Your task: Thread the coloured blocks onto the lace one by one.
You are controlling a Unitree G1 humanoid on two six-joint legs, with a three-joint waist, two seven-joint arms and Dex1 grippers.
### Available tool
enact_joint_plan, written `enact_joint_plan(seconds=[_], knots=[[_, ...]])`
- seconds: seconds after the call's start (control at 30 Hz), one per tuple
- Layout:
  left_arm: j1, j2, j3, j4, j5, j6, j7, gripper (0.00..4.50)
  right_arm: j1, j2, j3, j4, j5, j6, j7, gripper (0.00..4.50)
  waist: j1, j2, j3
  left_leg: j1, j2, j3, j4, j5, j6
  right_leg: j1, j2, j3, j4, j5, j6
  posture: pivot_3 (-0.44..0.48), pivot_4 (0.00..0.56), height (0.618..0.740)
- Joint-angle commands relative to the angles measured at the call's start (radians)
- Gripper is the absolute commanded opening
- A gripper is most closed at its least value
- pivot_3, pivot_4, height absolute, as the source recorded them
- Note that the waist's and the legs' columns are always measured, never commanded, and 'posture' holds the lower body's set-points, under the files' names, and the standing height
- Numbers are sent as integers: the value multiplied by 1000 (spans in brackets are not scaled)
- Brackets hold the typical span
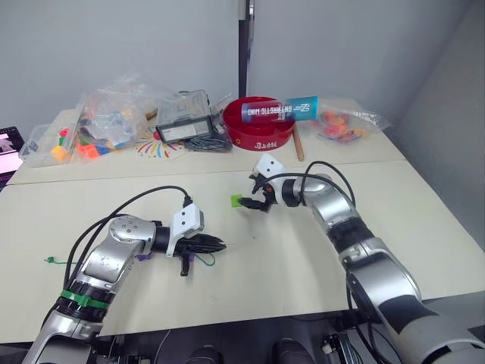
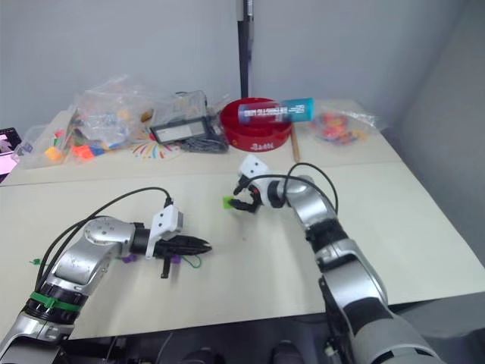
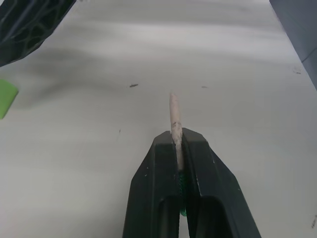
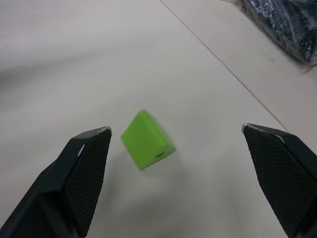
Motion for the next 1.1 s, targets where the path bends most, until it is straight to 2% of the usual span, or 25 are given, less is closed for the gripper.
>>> enact_joint_plan(seconds=[0.03, 0.17, 0.33, 0.6, 0.83, 0.93, 1.1], knots=[[-4, 4, 10, -30, -11, -1, 4, 0, -82, 38, -10, 164, -23, -83, 58, 4468, -5, 0, 0, 0, 0, 0, 0, 0, 0, 0, 0, 0, 0, 0, 0, 0, 150, 740], [6, 7, 10, -42, -12, 3, 11, 0, -164, 79, -5, 323, -66, -138, 100, 4468, -15, 0, 0, 0, -1, 0, -1, 1, -1, -1, -1, 0, 0, 0, 0, 0, 150, 740], [18, 12, 12, -52, -14, 7, 14, 0, -220, 116, -31, 416, -91, -146, 92, 4468, -18, 1, 0, 0, 0, 0, -3, 1, -3, -2, -1, 0, 0, 0, 0, 0, 150, 740], [33, 20, 16, -55, -11, 2, 13, 0, -222, 175, -62, 471, -130, -126, 9, 4468, -17, 1, 0, 0, -1, -1, -4, 2, -3, -2, -1, 0, 0, 0, 0, 0, 150, 740], [46, 27, 22, -64, -13, 1, 17, 0, -206, 181, -82, 481, -159, -102, -22, 4468, -17, 1, 0, 0, -1, -1, -4, 2, -4, -2, -2, 0, 1, 0, 0, 0, 150, 740], [47, 30, 23, -65, -14, 2, 17, 0, -196, 179, -82, 484, -174, -87, -35, 3630, -17, 1, 0, 0, -1, -1, -5, 2, -4, -2, -2, 1, 1, 0, 0, 0, 150, 740], [46, 30, 21, -62, -14, -2, 17, 0, -191, 181, -97, 486, -182, -73, -48, 1906, -15, 1, 0, 1, -1, -1, -5, 3, -6, -1, -2, 1, 1, 0, 0, 0, 150, 740]])
